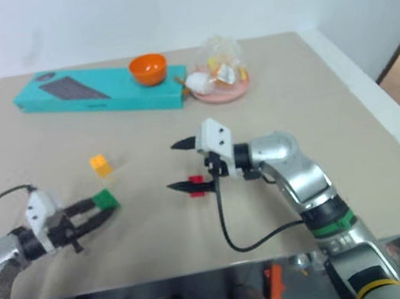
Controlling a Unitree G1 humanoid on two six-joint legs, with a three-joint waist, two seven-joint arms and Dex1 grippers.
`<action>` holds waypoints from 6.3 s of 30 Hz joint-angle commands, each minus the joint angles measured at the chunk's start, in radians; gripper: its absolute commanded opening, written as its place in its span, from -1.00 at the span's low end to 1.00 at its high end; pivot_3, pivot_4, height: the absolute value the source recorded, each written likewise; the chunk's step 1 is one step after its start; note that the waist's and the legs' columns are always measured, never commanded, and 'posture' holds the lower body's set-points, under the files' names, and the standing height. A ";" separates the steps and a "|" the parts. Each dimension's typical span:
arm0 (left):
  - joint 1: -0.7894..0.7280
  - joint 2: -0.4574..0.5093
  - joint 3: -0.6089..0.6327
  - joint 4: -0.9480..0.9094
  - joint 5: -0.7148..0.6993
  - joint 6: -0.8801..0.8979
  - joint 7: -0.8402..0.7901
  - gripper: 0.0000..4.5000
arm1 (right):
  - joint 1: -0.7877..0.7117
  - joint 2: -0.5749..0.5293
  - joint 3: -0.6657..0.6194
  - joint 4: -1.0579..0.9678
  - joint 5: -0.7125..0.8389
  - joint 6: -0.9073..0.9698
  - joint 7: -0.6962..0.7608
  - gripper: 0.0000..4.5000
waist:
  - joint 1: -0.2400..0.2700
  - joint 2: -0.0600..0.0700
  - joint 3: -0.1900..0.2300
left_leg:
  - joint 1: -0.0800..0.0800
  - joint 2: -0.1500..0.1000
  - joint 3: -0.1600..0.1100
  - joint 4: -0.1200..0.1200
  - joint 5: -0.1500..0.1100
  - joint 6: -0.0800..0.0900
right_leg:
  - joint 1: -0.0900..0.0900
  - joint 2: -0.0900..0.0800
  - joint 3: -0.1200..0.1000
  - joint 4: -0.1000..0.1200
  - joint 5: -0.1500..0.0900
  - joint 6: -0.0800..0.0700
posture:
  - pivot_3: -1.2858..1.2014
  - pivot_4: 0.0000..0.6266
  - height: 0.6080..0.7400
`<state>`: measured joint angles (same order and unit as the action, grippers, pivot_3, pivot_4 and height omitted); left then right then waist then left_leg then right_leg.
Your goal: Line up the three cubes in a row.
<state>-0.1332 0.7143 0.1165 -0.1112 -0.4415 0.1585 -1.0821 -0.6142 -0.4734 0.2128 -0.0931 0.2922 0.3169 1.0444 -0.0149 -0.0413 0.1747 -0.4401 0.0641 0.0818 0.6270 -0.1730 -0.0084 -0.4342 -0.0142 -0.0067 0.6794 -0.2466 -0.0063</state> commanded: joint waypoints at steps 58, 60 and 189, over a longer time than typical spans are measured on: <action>-0.667 -0.199 -0.265 0.873 0.310 -0.478 -0.406 0.99 | 0.141 -0.153 -0.064 -0.167 0.080 0.097 -0.035 1.00 | -0.007 0.000 0.000 | -0.002 0.000 0.000 0.009 0.000 0.000 | 0.001 0.013 0.005 0.003 0.003 0.005 | 0.03 -0.52 1.00; -0.657 -0.174 -0.253 0.810 0.291 -0.445 -0.413 0.99 | 0.136 -0.151 -0.062 -0.161 0.079 0.093 -0.032 1.00 | -0.007 0.000 0.000 | -0.002 0.000 0.000 0.009 0.000 0.000 | 0.001 0.013 0.005 0.003 0.003 0.005 | 0.03 -0.52 1.00; -0.585 -0.212 -0.141 0.350 0.192 0.083 0.063 1.00 | 0.035 -0.065 -0.169 0.038 0.045 0.012 -0.234 1.00 | -0.007 0.000 0.000 | 0.002 0.000 -0.002 0.015 0.003 0.004 | 0.009 0.009 0.005 0.004 0.008 0.010 | 0.03 -0.52 1.00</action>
<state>-0.7120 0.5087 -0.0328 0.3118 -0.2499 0.2451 -1.0635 -0.5454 -0.5421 0.0626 -0.0663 0.3487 0.3606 0.8264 -0.0222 -0.0409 0.1750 -0.4378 0.0635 0.0800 0.6415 -0.1703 -0.0047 -0.4252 -0.0045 -0.0007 0.6831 -0.2384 0.0033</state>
